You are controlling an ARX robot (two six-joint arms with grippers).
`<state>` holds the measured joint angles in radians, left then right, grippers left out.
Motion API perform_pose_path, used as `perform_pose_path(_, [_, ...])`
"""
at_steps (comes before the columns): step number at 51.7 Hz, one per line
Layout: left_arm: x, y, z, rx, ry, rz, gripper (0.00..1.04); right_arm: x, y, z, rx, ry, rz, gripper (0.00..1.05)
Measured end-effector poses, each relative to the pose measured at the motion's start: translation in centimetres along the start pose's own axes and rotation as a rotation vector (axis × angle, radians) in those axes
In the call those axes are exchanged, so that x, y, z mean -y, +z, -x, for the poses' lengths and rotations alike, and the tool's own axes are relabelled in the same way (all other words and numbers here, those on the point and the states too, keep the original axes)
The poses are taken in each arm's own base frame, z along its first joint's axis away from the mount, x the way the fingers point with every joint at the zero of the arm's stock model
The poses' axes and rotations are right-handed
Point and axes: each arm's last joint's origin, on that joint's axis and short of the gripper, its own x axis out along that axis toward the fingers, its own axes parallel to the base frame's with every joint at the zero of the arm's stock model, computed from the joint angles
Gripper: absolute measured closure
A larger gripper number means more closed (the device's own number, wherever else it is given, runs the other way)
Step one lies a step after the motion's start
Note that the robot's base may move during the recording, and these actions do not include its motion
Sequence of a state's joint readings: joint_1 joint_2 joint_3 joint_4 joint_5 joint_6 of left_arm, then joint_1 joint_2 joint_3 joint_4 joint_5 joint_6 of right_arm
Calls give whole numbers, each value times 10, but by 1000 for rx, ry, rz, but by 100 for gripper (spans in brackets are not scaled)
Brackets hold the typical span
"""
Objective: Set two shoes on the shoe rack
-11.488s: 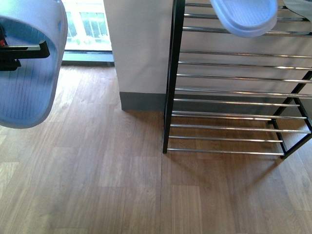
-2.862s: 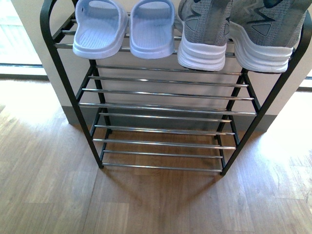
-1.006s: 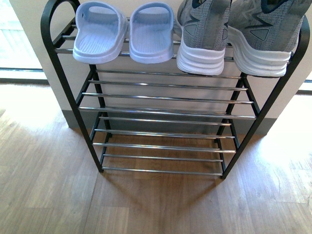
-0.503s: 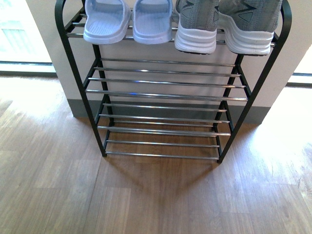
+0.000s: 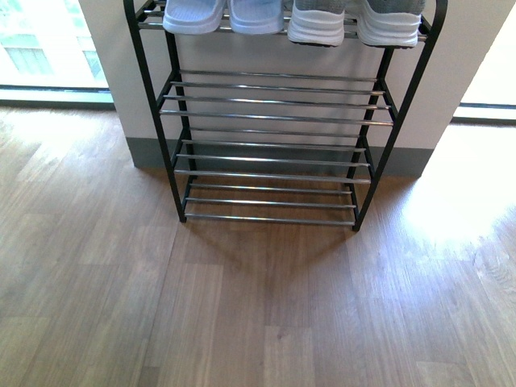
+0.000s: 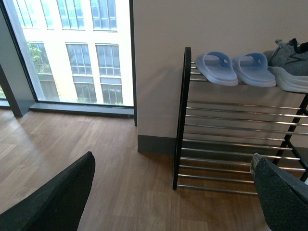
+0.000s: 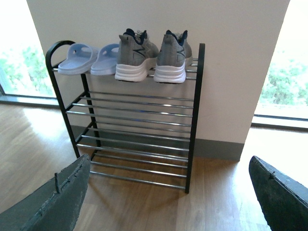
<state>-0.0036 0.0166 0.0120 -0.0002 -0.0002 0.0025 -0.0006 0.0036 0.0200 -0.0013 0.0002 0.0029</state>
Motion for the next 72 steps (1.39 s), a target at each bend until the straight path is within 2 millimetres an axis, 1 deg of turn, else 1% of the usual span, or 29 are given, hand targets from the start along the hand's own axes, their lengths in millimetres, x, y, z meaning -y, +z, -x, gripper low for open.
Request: perform_pose_path(72, [0,0,0,0,0,0,9,0,0,0,0,0,0,9])
